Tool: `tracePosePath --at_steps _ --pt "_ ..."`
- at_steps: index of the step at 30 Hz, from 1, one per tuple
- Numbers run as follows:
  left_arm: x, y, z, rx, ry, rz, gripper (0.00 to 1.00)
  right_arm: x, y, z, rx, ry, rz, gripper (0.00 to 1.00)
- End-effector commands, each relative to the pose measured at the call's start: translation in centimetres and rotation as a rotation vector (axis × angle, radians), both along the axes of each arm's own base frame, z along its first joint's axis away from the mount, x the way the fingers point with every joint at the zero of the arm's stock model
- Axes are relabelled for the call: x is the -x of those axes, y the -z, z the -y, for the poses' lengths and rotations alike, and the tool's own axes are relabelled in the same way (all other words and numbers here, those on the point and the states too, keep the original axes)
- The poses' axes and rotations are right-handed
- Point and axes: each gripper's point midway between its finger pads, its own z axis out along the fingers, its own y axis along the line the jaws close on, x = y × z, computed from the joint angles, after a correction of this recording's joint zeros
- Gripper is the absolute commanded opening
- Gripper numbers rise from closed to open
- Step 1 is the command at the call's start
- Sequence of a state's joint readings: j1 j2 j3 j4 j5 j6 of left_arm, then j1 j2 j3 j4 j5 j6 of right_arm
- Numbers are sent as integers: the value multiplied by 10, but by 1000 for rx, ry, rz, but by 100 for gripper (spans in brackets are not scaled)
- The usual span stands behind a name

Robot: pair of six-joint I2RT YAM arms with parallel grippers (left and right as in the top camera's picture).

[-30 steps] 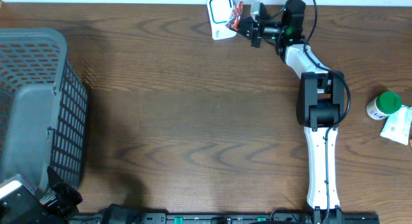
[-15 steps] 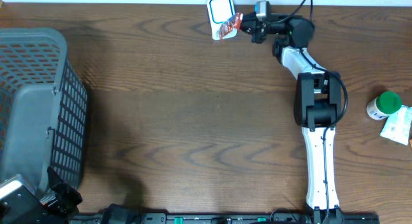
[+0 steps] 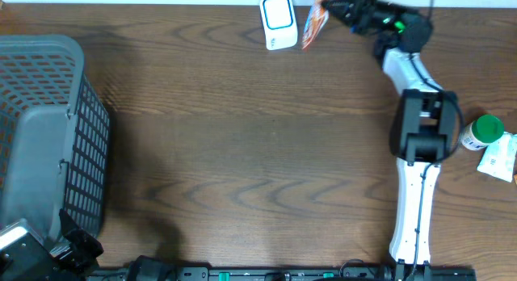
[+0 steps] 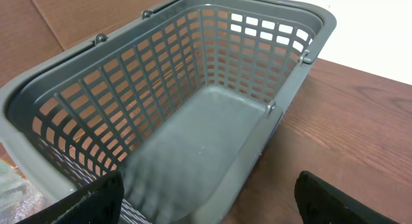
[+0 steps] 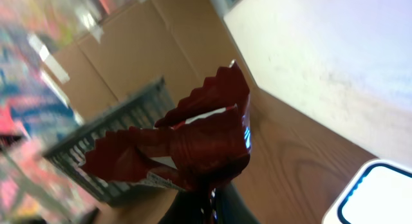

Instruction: Scan the item barcode

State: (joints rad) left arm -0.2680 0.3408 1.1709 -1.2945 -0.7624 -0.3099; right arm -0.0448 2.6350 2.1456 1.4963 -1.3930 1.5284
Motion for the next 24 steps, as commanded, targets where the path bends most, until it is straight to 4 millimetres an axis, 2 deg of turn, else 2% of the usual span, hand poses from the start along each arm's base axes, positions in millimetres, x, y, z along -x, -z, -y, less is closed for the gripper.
tracePosePath --at_steps 1,10,12,14,17,19,21,23,24 --pt "3 -1 -2 -12 -9 1 85 25 -106 24 -77 43 8 2" --pt "3 -1 -2 -12 -9 1 85 86 -253 66 -87 160 -52 2" --pt "3 -1 -2 -12 -9 1 85 94 -275 82 -89 226 -78 2" --pt "3 -1 -2 -12 -9 1 85 99 -288 102 -85 314 -93 2" --pt "3 -1 -2 -12 -9 1 85 100 -293 144 -79 517 -143 2" --pt "3 -1 -2 -12 -9 1 85 98 -281 183 -63 735 -210 1" --pt "3 -1 -2 -12 -9 1 85 100 -252 231 2 1026 -315 2" --pt "3 -1 -2 -12 -9 1 85 114 -214 281 139 1326 -422 1" --pt "3 -1 -2 -12 -9 1 85 121 -202 297 196 1415 -456 2"
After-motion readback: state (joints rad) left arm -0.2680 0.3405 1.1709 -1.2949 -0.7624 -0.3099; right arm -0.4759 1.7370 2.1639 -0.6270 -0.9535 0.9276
